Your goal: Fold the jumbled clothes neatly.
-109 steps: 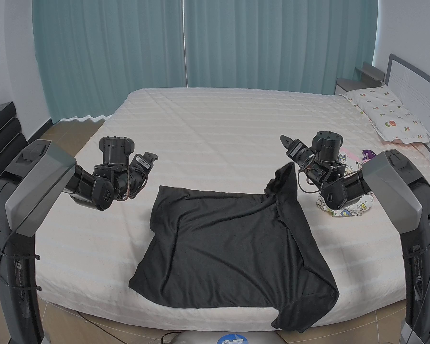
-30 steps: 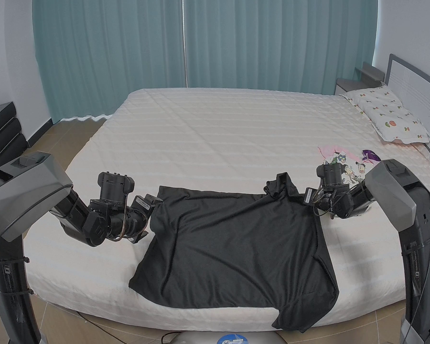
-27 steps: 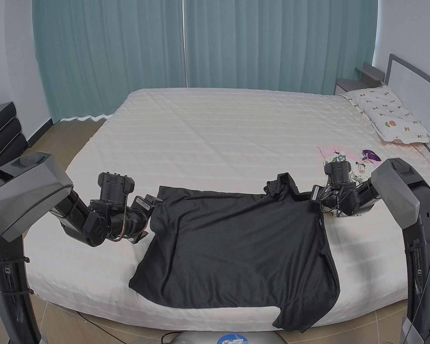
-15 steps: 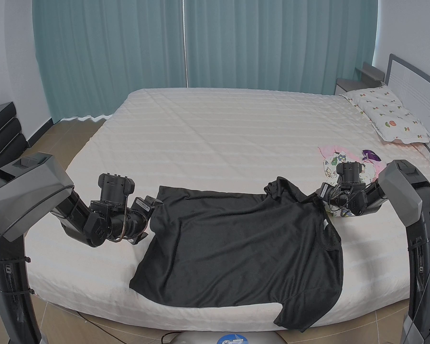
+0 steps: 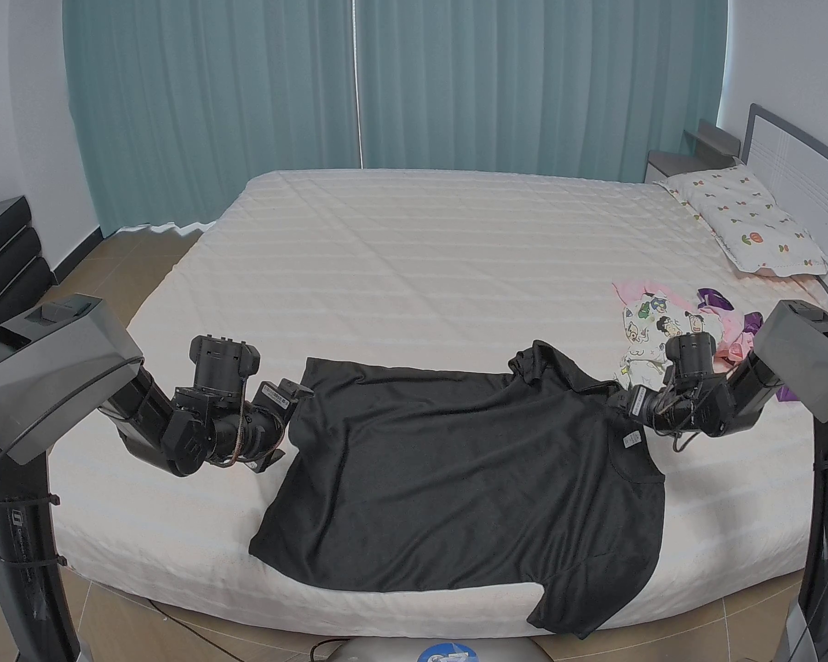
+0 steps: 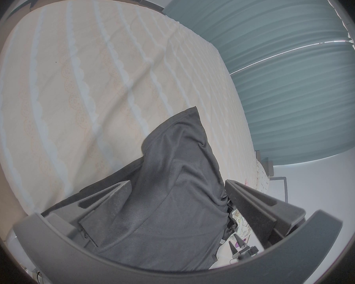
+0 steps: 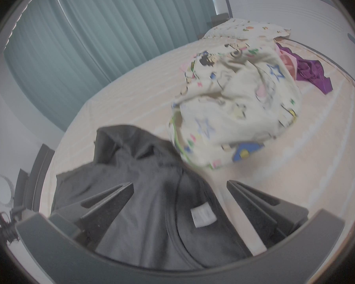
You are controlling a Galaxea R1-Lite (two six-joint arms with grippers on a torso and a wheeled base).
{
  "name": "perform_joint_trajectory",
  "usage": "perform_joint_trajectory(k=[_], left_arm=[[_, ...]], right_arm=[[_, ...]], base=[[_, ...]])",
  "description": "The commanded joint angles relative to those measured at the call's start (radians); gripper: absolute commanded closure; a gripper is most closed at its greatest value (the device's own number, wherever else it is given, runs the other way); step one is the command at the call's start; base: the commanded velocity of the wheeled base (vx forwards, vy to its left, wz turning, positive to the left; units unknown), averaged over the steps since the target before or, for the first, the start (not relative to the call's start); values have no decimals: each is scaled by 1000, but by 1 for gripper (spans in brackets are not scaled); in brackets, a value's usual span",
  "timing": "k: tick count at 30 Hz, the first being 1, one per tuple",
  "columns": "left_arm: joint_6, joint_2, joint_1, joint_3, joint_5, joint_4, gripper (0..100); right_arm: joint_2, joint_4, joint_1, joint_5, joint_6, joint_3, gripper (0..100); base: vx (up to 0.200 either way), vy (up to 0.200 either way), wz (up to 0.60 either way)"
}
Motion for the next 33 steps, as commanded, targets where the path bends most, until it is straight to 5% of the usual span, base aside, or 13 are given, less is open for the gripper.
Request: perform_joint_trajectory(k=[1, 10, 11, 18, 25, 33], left_arm=[[1, -5, -6, 20, -1, -5, 0], [1, -4, -7, 20, -2, -3, 0], [1, -2, -9, 20, -2, -3, 0], [1, -4, -7, 21, -2, 1, 0], [5, -5, -7, 36, -2, 3, 0], [82, -10, -7, 82, -2, 0, 0]], right_arm=[[-94, -98, -37, 32, -70, 216, 0], [-89, -144, -72, 81, -87, 356, 0], [-80, -144, -74, 81, -114, 370, 100], [-45, -147, -77, 69, -165, 384, 100], [-91, -144, -160, 69, -182, 402, 100], [-95, -149, -199, 80, -200, 422, 100]], base=[[0, 0, 0], [0, 0, 0], [0, 0, 0], [0, 0, 0], [0, 0, 0], [0, 0, 0]])
